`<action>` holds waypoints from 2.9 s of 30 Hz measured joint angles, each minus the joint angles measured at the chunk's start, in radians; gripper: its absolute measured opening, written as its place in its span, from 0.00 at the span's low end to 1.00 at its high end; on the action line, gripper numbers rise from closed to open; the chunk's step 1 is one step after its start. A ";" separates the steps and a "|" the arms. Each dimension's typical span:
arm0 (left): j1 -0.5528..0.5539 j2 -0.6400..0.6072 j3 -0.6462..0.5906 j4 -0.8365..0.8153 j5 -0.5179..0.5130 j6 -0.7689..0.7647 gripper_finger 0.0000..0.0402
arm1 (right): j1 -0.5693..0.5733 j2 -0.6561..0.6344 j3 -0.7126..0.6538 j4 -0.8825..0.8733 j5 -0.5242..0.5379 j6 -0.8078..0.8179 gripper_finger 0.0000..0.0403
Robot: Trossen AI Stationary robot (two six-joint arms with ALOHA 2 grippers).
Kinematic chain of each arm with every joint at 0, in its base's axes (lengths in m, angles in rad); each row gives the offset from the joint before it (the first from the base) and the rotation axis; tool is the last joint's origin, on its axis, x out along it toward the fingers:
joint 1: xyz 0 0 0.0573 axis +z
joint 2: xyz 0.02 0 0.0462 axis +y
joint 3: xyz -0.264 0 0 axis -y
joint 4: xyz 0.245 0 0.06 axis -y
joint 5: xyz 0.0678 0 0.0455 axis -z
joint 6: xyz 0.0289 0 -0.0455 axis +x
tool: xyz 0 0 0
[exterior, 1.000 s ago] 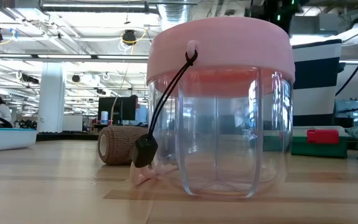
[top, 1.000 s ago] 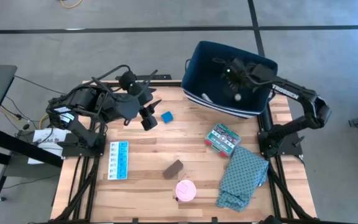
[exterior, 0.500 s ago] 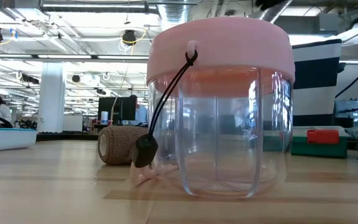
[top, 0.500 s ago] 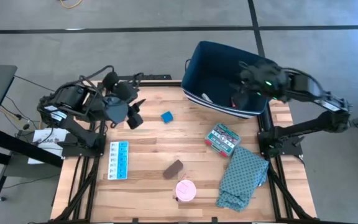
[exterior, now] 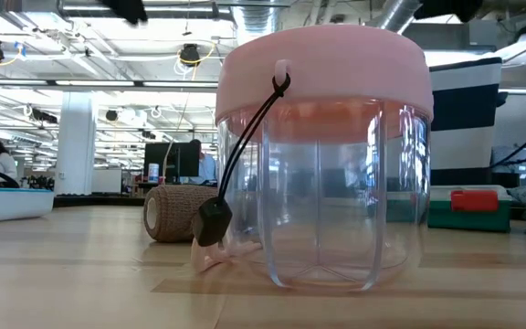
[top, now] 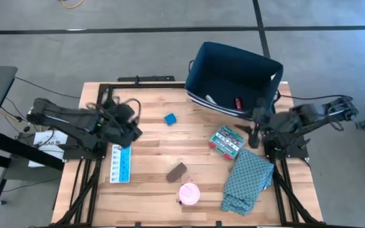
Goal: Pick & place medical supplies in basket/bin
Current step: Put the blue bandage into the white bin
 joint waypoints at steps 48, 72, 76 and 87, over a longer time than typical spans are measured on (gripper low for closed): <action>0.690 0.546 -0.559 1.473 0.677 0.815 0.29 | 0.196 0.363 -0.241 0.634 0.226 -0.125 0.45; 0.386 0.199 -0.473 1.327 0.457 0.773 0.00 | 0.199 0.363 -0.240 0.634 0.222 -0.117 0.45; 0.392 0.230 -0.471 1.335 0.560 0.802 0.04 | 0.199 0.363 -0.240 0.634 0.222 -0.117 0.45; 0.379 0.519 -0.471 1.527 0.792 0.839 0.41 | 0.199 0.363 -0.240 0.637 0.222 -0.126 0.45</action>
